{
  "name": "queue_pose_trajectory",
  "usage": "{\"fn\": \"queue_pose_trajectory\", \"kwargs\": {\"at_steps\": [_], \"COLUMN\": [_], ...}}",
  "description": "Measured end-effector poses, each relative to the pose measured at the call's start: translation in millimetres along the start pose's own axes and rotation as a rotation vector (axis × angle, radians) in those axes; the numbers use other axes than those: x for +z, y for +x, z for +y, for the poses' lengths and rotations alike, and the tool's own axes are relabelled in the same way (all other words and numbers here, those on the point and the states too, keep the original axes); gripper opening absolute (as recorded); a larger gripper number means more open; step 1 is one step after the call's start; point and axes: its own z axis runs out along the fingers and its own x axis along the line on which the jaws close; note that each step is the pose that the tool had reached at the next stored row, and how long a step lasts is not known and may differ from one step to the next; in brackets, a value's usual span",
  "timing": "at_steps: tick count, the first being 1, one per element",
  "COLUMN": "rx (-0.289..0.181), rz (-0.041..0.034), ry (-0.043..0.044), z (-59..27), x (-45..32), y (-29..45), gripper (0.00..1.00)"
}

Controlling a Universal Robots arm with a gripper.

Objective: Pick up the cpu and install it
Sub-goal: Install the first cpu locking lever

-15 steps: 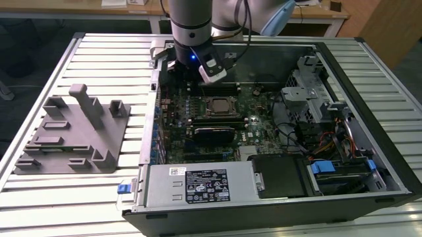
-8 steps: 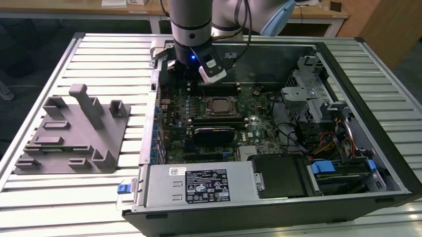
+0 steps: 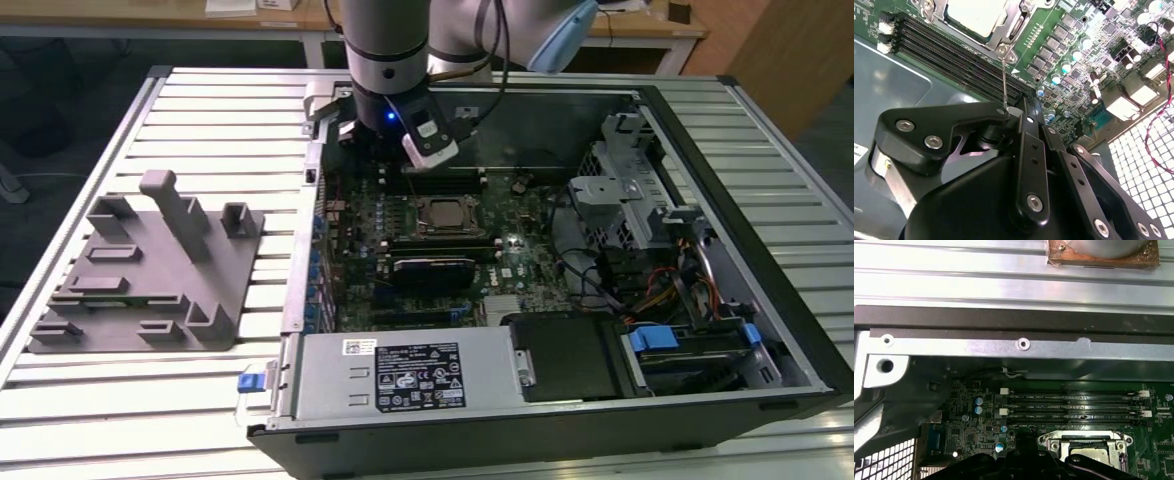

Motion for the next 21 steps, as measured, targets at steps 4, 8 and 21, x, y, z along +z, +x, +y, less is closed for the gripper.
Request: {"fn": "queue_pose_trajectory", "kwargs": {"at_steps": [4,8,21], "rx": [0.0,0.0,0.001], "rz": [0.0,0.0,-0.0002], "ry": [-0.0001,0.0,0.0021], "z": [0.0,-0.1,-0.3], "x": [0.1,0.3,1.1], "y": [-3.1,-10.5,-32.0], "gripper": [0.11,0.11,0.11]}}
